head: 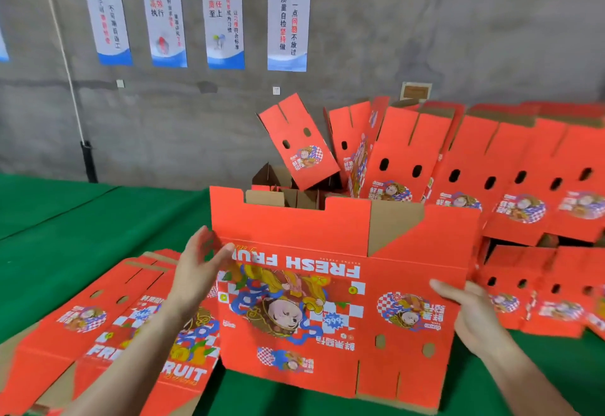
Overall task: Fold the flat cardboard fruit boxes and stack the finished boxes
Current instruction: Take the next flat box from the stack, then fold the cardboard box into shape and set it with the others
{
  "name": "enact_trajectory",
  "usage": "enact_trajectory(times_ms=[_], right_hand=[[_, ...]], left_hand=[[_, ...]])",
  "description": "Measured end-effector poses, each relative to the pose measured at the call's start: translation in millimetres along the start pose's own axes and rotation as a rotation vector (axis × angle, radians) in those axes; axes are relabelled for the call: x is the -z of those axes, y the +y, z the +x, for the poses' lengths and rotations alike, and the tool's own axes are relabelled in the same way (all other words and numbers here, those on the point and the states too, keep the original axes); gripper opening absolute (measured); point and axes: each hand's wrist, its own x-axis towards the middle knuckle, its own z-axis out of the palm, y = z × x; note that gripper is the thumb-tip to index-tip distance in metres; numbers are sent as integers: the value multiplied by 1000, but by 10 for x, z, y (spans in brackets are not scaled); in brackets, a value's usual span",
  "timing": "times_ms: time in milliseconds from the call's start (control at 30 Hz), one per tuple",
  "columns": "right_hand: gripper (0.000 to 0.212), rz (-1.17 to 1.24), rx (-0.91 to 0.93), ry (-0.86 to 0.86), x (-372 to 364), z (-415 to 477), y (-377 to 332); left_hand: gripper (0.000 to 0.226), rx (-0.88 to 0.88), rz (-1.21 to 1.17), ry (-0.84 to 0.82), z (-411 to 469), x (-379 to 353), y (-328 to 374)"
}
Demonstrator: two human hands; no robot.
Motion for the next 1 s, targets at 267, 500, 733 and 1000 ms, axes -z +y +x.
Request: enact_trajectory(times_ms=[267,500,733,1000], right_hand=[[22,-25,-58,176,953,-135,-102],[38,-192,121,176,1194,-255,-109],[34,-837,933,358,671,-488,-377],[33,-1053,323,1,309,-334,-421]], left_hand=[[26,166,-428,-127,-78,-785,-31],[33,255,-514,-239,-352,-1125,-101],[27,231,-527,-231,-411,-1202,-33],[32,171,-535,-301,-499,-1157,-46]])
